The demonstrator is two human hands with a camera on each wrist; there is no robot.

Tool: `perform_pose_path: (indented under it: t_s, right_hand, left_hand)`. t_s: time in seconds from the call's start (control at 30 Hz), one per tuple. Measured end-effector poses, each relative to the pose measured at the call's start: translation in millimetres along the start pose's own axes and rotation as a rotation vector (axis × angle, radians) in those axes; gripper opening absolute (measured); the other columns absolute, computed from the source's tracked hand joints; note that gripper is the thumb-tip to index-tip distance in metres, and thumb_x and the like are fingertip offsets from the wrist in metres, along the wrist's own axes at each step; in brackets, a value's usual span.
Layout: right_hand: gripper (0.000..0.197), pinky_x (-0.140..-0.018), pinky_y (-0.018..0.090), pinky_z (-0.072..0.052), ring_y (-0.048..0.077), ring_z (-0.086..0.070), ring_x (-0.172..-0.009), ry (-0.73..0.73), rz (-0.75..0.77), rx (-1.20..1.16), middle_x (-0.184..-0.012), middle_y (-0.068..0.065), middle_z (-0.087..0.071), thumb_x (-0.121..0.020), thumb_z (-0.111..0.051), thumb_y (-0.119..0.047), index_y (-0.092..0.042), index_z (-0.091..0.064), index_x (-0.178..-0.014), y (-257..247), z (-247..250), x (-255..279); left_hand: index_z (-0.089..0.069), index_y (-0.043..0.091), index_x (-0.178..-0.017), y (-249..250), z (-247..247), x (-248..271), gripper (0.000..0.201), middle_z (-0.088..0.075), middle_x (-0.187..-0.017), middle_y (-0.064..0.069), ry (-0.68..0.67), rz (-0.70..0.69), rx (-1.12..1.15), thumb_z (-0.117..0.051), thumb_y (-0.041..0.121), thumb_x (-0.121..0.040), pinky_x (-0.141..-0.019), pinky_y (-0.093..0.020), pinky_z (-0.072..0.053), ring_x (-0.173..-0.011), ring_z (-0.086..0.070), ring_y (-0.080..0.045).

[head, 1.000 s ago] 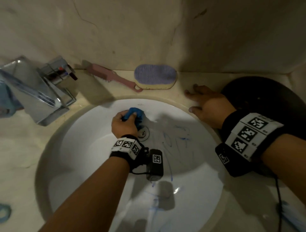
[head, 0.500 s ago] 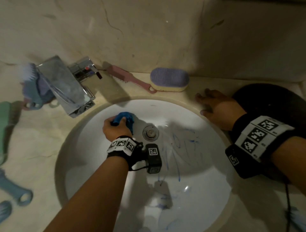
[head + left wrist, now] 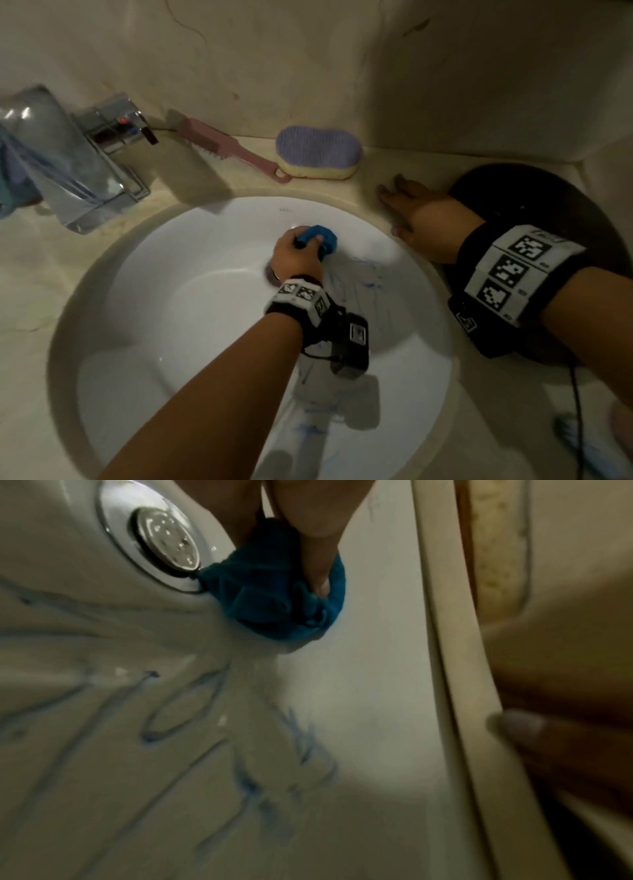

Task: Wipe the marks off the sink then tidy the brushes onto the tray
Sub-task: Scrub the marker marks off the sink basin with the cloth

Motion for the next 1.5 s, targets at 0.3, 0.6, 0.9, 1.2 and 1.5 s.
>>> perform_pose_path:
  t_s: [0.3, 0.6, 0.9, 1.2, 1.5]
  right_hand:
    - [0.070, -0.114, 0.040, -0.026, 0.027, -0.025, -0.142, -0.111, 0.033, 0.097, -0.160, -0.001, 0.003, -0.094, -0.047, -0.022, -0.034, -0.004, -0.149, 8.5, 4.1, 14.4]
    - [0.073, -0.118, 0.042, -0.018, 0.022, -0.017, -0.145, -0.100, 0.008, 0.061, -0.159, -0.002, 0.005, -0.093, -0.049, -0.020, -0.036, -0.004, -0.148, 11.9, 2.5, 13.8]
    - [0.074, -0.119, 0.041, -0.015, 0.022, -0.013, -0.146, -0.105, 0.010, 0.080, -0.159, -0.001, 0.005, -0.094, -0.049, -0.020, -0.035, -0.001, -0.148, 10.1, 3.3, 14.6]
    - [0.076, -0.118, 0.037, -0.018, 0.021, -0.016, -0.145, -0.091, 0.011, 0.041, -0.160, -0.002, 0.001, -0.091, -0.054, -0.018, -0.036, -0.007, -0.148, 10.6, 2.7, 13.0]
    - [0.076, -0.119, 0.040, -0.015, 0.017, -0.014, -0.146, -0.071, -0.004, 0.032, -0.159, -0.003, 0.002, -0.089, -0.049, -0.014, -0.038, -0.008, -0.148, 9.0, 3.8, 14.2]
  left_hand:
    - [-0.068, 0.017, -0.096, -15.4, -47.2, 47.8, 0.025, -0.067, -0.099, -0.004, -0.420, -0.287, -0.455, -0.072, 0.010, -0.072, -0.082, -0.025, -0.042, -0.096, -0.059, -0.022]
    - [-0.069, 0.013, -0.086, -17.1, -57.0, 67.7, 0.017, -0.069, -0.087, -0.004, -0.444, -0.144, -0.286, -0.074, 0.009, -0.070, -0.082, -0.031, -0.051, -0.085, -0.063, -0.022]
    - [-0.067, 0.014, -0.084, 3.8, -46.4, 44.2, 0.012, -0.065, -0.083, 0.000, -0.262, -0.165, -0.261, -0.072, 0.010, -0.074, -0.072, -0.020, -0.040, -0.082, -0.057, -0.016]
    - [-0.068, 0.008, -0.082, 0.2, -49.3, 40.7, 0.011, -0.068, -0.085, -0.010, -0.371, -0.253, -0.327, -0.070, 0.010, -0.072, -0.077, -0.031, -0.049, -0.083, -0.063, -0.025]
    - [-0.053, 0.014, -0.087, 1.7, 40.5, -25.7, 0.015, -0.062, -0.092, -0.009, 0.189, 0.050, -0.140, -0.067, 0.010, -0.082, -0.075, -0.019, -0.043, -0.092, -0.060, -0.024]
Point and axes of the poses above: each hand's wrist, its own x-axis away from the middle knuckle, its own z-axis out of the back of the hand, y = z × x, the point moved 4 cm from there along -x, towards the middle knuckle
